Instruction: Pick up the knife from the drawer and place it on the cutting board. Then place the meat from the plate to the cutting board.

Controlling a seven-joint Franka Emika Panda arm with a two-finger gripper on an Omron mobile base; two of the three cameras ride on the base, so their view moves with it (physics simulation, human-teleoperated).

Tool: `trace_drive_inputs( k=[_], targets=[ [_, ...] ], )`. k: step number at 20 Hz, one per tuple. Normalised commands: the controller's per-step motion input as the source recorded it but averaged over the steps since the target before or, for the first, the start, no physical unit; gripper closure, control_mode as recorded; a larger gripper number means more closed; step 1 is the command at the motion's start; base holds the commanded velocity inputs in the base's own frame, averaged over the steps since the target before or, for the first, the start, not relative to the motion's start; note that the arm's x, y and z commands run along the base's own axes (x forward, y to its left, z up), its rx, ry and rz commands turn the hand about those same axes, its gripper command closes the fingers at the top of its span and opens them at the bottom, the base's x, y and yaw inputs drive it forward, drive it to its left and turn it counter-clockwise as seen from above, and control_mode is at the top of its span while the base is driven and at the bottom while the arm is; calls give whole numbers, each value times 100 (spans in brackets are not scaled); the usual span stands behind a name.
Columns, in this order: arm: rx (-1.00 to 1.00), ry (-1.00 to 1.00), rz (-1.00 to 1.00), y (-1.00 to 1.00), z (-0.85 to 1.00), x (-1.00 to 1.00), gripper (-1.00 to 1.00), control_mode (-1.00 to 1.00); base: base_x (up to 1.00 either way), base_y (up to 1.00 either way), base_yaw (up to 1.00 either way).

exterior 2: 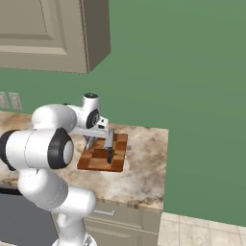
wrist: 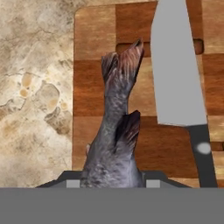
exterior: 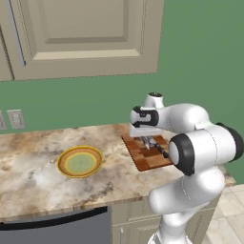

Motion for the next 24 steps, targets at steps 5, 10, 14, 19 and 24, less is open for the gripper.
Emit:
trace_drive_inputs(
  k=[5,10,14,19,24],
  targets=[
    [-1,0,1,-10,-18,-14,100,-100,0,0,0],
    [-3,0,0,0,-29,-7,100,-100,0,0,0],
    [-4,0,0,0,-32,0,100,-100,0,0,0],
    [-2,0,0,0,-25,0,100,-100,0,0,0],
    [-3,0,0,0,-29,0,100,-100,0,0,0]
  ],
)
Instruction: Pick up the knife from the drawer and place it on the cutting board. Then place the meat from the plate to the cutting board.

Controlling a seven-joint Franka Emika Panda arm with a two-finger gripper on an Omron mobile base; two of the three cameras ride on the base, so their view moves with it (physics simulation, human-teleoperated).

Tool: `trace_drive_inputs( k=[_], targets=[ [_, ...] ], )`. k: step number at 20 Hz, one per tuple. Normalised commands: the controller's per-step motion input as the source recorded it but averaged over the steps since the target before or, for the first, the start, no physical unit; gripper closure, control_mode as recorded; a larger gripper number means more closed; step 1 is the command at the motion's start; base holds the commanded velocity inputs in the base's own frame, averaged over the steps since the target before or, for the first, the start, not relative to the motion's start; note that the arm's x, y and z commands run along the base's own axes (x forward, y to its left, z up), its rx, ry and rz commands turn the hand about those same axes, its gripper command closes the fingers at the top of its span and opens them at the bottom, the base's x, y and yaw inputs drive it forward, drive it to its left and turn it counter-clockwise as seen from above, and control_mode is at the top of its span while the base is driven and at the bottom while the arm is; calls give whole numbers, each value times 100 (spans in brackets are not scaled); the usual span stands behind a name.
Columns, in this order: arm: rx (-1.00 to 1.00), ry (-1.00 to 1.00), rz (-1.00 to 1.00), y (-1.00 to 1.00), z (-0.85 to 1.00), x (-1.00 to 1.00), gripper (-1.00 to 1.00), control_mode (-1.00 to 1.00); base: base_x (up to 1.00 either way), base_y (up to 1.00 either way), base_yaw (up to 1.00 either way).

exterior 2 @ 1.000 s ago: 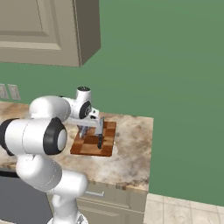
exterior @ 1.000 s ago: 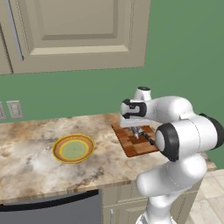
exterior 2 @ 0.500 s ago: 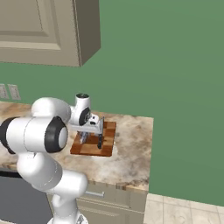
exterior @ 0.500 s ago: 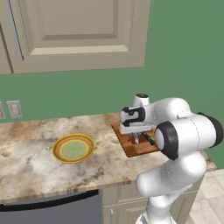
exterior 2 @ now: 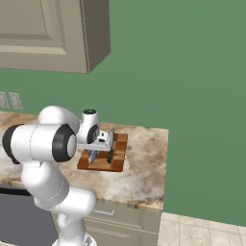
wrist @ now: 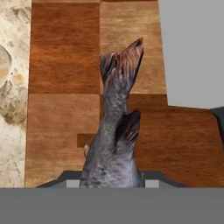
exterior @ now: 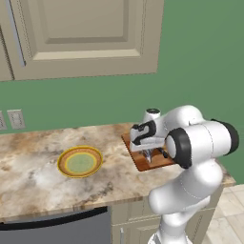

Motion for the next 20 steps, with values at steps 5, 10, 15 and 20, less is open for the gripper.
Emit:
trace_drive_inputs(
  k=[5,10,15,20],
  targets=[
    [-3,-2,1,0,-22,0,100,-100,0,0,0],
    [-2,-3,0,0,-4,0,-100,-100,0,0,0],
    [-1,-3,0,-1,10,-1,-100,-100,0,0,0],
    [0,-1,0,-3,25,-5,-100,-100,0,0,0]
  ],
)
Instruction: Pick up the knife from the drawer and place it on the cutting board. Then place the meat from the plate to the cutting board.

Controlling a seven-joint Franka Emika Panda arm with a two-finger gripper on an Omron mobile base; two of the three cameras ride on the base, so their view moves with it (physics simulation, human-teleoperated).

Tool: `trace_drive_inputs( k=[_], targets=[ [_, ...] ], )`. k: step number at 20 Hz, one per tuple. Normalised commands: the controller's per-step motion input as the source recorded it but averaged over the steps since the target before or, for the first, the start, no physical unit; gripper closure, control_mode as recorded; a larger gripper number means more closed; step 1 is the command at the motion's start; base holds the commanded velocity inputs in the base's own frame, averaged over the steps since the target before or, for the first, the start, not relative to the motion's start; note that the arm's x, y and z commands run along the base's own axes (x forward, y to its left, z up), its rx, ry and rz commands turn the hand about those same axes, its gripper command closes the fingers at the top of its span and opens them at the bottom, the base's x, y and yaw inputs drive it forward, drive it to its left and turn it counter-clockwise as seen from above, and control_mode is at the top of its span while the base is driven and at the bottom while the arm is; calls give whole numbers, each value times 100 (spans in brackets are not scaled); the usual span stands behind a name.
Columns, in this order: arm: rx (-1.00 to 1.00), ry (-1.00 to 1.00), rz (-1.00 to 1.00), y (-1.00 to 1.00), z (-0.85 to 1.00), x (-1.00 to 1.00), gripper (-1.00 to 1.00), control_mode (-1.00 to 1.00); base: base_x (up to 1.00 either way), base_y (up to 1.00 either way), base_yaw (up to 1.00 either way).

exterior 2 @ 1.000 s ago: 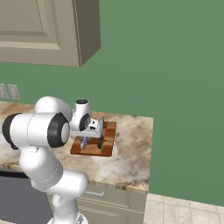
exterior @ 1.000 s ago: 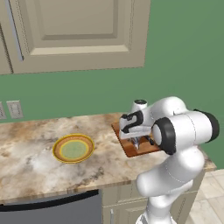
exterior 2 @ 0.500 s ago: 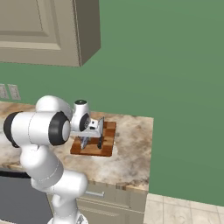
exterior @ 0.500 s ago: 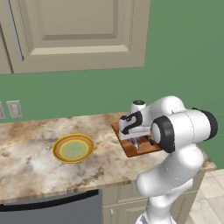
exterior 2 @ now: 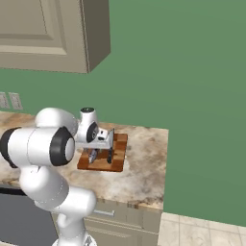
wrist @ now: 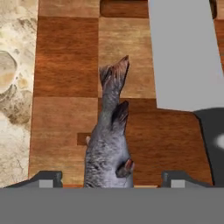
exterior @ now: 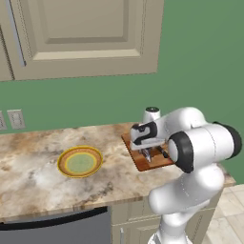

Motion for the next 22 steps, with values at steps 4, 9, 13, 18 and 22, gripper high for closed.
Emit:
trace_drive_inputs(
  k=[4,9,13,18,22],
  targets=[
    [0,-5,0,-4,53,-3,-100,-100,0,0,0],
    [0,-12,0,-33,43,-1,-100,-100,0,0,0],
    [2,0,4,-89,1,16,-100,-100,0,0,0],
    [0,0,4,-86,43,4,-100,-100,0,0,0],
    [-1,-4,0,-48,100,-45,-100,-100,0,0,0]
  ],
)
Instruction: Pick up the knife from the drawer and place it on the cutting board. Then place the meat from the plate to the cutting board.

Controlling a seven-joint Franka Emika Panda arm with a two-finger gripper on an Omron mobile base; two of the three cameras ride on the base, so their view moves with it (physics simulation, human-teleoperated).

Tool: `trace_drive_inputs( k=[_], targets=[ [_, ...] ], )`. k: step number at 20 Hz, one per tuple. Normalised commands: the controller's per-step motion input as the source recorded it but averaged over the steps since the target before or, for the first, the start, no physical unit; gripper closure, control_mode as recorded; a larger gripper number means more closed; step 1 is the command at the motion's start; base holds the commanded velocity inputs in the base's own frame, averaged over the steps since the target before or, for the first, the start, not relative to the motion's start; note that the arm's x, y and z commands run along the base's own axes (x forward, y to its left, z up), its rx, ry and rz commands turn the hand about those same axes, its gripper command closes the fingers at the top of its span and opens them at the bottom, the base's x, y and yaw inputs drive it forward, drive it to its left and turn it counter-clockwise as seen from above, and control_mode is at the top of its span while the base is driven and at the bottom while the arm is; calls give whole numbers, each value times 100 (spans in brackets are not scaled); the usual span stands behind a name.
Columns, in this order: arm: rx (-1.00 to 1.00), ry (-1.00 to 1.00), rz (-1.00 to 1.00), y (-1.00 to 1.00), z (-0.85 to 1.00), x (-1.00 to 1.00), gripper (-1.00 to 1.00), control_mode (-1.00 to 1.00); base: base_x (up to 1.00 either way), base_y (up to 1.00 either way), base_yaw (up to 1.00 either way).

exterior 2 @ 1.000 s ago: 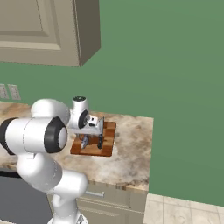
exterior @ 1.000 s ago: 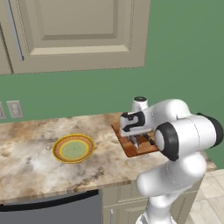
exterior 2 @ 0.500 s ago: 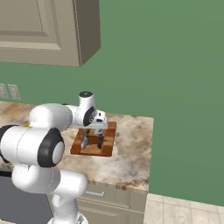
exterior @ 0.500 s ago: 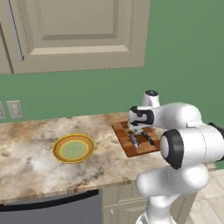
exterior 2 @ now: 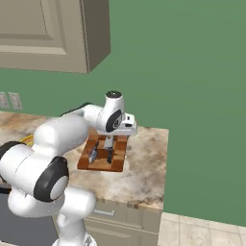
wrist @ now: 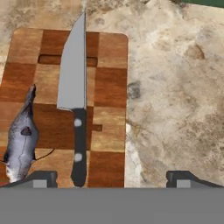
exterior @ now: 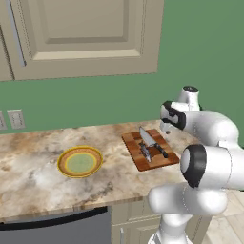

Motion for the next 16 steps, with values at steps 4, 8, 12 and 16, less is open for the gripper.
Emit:
trace_drive_inputs(
  k=[4,8,12,16],
  targets=[
    [0,-10,0,-69,96,-90,-100,-100,0,0,0],
    [0,-26,0,-34,75,-100,-100,-100,0,0,0],
    [8,-36,0,3,49,-100,-100,-100,0,0,0],
    [9,-41,-1,39,32,-100,-100,-100,0,0,0]
  ],
)
